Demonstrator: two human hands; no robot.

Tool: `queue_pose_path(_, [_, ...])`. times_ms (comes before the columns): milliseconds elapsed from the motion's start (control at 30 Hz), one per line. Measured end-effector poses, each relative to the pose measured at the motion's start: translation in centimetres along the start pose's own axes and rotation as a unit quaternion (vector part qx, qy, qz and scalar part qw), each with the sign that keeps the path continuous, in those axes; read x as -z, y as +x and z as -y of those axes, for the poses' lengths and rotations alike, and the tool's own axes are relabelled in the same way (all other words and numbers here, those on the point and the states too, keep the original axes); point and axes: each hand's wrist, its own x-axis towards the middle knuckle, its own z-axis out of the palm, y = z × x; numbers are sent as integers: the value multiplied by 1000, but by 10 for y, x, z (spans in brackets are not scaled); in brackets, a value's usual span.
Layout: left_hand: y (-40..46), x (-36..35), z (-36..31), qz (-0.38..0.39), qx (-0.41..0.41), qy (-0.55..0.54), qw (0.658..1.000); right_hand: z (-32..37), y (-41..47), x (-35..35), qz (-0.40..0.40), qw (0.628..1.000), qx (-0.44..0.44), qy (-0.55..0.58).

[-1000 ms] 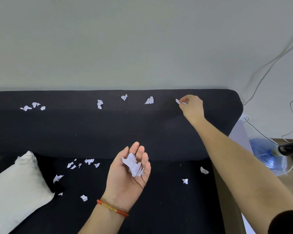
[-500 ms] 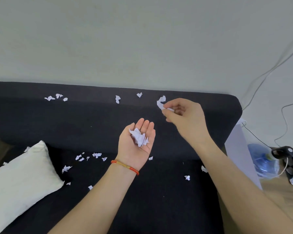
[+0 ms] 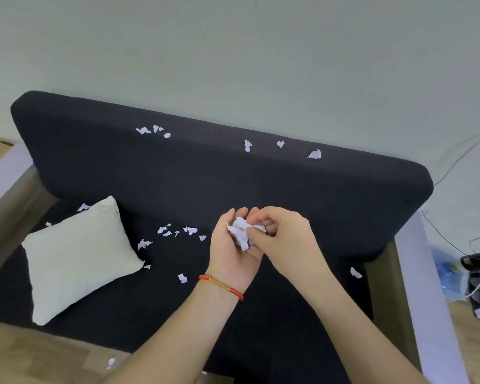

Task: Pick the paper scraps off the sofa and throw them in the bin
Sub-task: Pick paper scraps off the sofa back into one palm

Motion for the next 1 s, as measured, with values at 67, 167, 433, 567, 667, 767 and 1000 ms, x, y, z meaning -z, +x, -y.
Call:
queue_pose_path(67, [-9, 13, -14, -2, -6, 4, 1000, 8, -8, -17, -2, 1000, -4, -6])
queue_pose_path(167, [-19, 29, -27, 4, 9, 23, 1000, 16, -16, -39, -9, 1000, -6, 3])
queue_pose_path(433, [-22, 44, -31, 41, 35, 52, 997, 23, -19, -54, -42, 999, 0, -16])
queue_pose_path(567, [-11, 34, -24, 57, 42, 60, 996, 22, -7, -43, -44, 999, -2, -27])
queue_pose_path(667, [-2, 21, -19, 20, 39, 32, 999, 15, 4, -30, -76, 996, 14, -51])
queue_pose_path(767, [13, 4, -13, -34, 42, 14, 998, -1, 27, -1, -110, 992, 23, -64])
queue_pose_path(1000, [54, -26, 12, -79, 15, -9, 997, -100, 162, 88, -124, 992, -25, -18])
